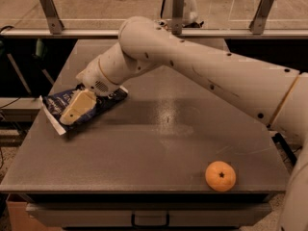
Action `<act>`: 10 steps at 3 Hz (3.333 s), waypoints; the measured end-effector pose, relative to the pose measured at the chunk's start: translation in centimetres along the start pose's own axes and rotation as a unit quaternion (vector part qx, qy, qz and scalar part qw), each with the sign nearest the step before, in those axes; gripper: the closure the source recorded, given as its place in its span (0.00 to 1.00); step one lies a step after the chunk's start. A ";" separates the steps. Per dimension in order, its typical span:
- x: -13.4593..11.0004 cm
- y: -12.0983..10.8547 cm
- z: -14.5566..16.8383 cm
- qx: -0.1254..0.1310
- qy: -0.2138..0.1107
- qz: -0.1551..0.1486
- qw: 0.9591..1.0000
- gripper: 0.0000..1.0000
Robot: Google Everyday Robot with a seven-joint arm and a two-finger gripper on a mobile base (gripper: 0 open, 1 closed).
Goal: Move blue chip bag near orange can
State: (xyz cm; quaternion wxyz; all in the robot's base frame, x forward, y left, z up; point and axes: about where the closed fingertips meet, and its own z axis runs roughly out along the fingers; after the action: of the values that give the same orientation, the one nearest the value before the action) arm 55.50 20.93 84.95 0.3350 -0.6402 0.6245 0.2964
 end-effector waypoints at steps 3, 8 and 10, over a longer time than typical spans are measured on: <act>0.6 -0.4 -1.2 0.022 -0.037 0.015 0.999 0.87; 4.0 -4.8 -16.3 0.179 0.010 -0.007 0.984 1.00; 12.3 -12.2 -20.8 0.232 0.030 0.020 0.972 1.00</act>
Offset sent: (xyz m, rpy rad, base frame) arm 0.0101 -0.0227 -0.0092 0.0822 0.0149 -0.0808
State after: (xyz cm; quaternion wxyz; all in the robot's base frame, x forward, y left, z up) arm 67.37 -3.18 88.34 0.4492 -0.5409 0.6990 0.1306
